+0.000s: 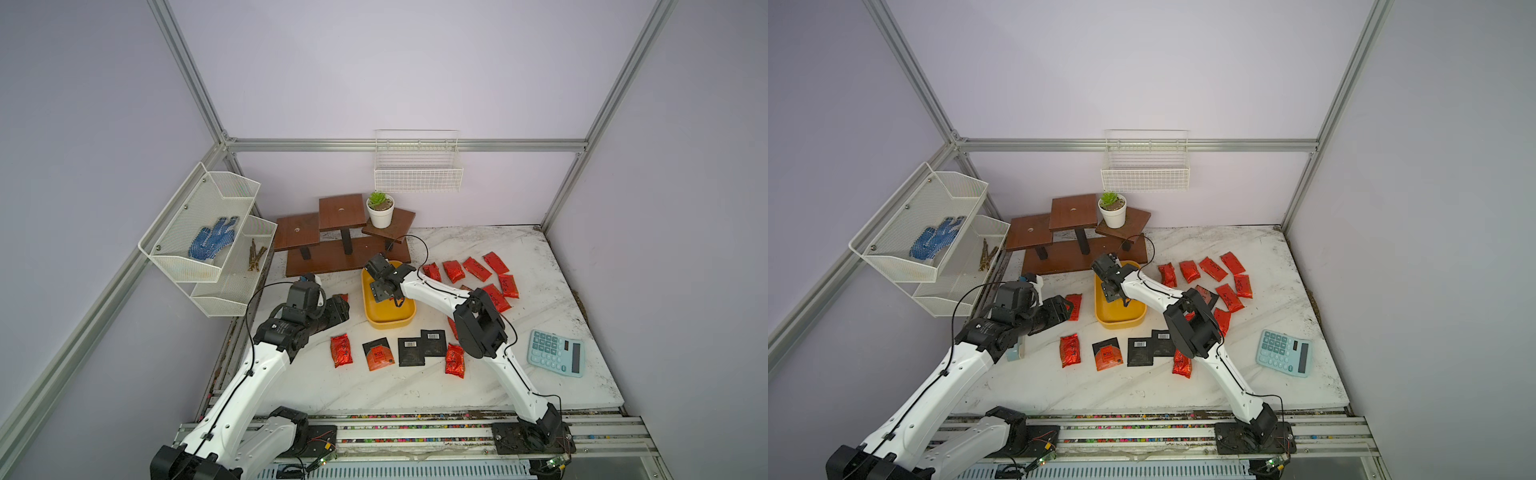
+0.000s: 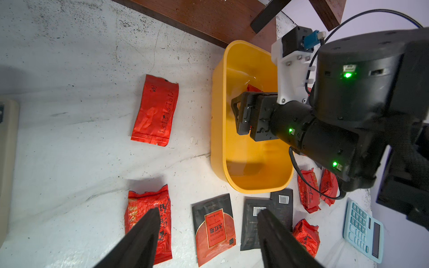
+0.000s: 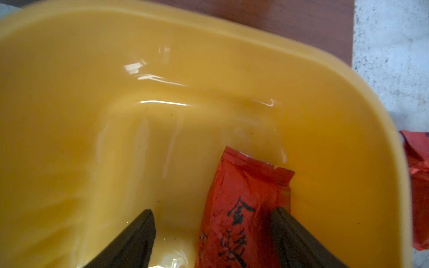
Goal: Take the tea bags out of the storage box
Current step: Pick up the tea bag from the storage box.
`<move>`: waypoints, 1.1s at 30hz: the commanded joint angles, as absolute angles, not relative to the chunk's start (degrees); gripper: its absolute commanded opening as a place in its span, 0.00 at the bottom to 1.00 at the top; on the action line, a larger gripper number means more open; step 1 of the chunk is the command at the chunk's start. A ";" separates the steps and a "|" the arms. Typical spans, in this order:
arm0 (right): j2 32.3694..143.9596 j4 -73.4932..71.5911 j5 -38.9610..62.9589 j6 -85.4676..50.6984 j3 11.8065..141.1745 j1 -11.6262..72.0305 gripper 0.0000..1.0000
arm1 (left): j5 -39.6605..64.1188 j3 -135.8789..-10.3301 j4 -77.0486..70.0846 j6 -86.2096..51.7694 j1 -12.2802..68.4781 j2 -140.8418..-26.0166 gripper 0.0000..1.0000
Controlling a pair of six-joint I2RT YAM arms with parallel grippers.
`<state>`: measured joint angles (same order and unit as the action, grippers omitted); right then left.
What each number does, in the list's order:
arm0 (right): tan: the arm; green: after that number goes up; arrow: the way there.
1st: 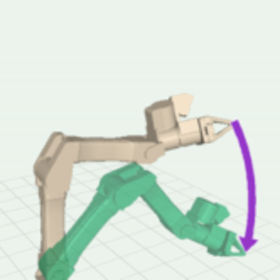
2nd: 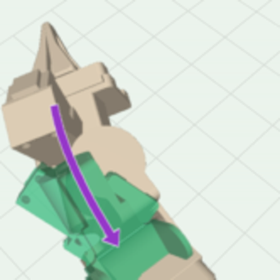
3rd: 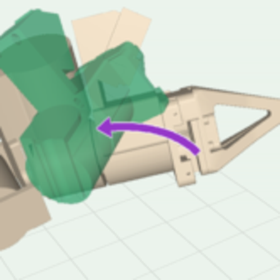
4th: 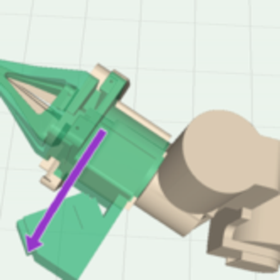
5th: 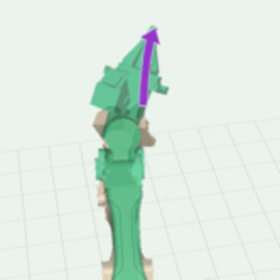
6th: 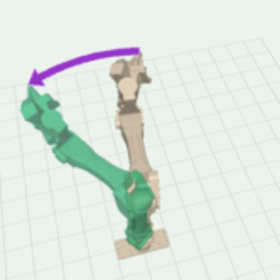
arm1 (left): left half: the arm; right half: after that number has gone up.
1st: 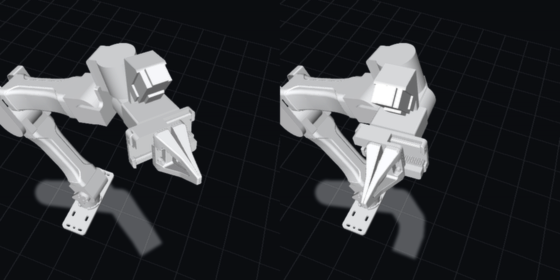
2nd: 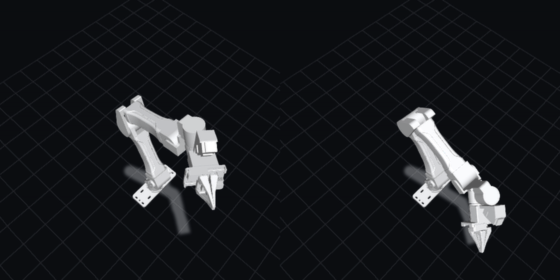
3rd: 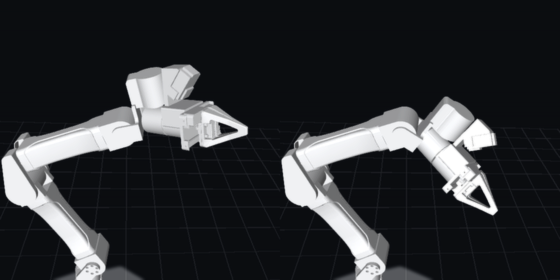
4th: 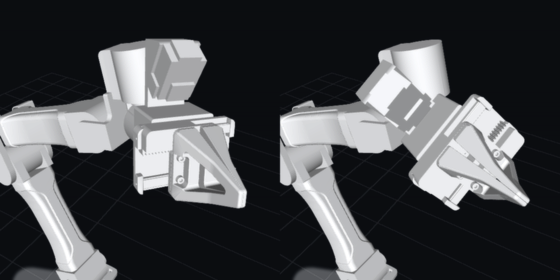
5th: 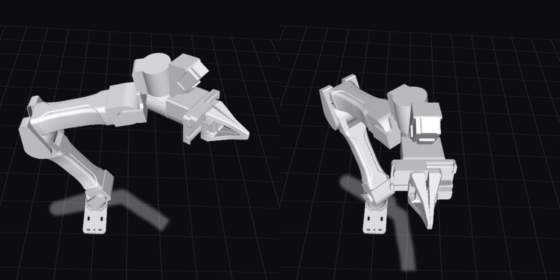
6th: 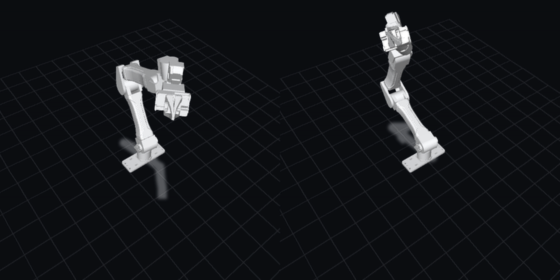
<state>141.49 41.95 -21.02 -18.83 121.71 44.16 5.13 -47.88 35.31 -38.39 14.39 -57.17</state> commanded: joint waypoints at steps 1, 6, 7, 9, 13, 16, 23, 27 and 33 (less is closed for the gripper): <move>142.89 43.75 -19.77 -20.08 122.72 44.49 0.78 | 6.57 -47.58 32.31 -38.32 14.68 -57.63 0.70; 142.32 44.37 -16.31 -21.16 122.70 44.47 0.68 | 7.93 -46.71 31.17 -38.93 14.68 -58.18 0.70; 142.08 44.58 -16.02 -21.66 122.70 44.47 0.58 | 8.13 -46.59 31.03 -39.07 14.68 -58.13 0.70; 141.53 44.45 -15.55 -21.88 122.39 44.56 0.46 | 8.33 -46.41 30.85 -39.24 14.67 -58.27 0.70; 140.31 43.88 -15.53 -22.05 121.67 44.80 0.31 | 8.48 -46.28 30.88 -39.40 14.68 -58.02 0.70; 139.42 43.11 -16.25 -22.05 120.77 45.00 0.20 | 8.53 -46.23 30.86 -39.55 14.68 -57.81 0.69; 136.64 42.56 -17.44 -21.97 119.35 45.42 0.05 | 8.57 -46.71 31.21 -39.63 14.68 -58.07 0.69; 132.62 41.51 -17.81 -21.82 116.94 45.35 0.03 | 8.84 -47.49 31.28 -39.66 14.68 -58.69 0.69; 122.29 38.85 -19.83 -21.32 109.16 45.39 0.03 | 9.30 -48.90 31.37 -39.65 14.67 -59.60 0.69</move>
<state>129.19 41.52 -18.33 -21.67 111.63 45.10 8.43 -46.37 32.64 -39.46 14.39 -59.35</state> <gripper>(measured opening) 0.106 0.691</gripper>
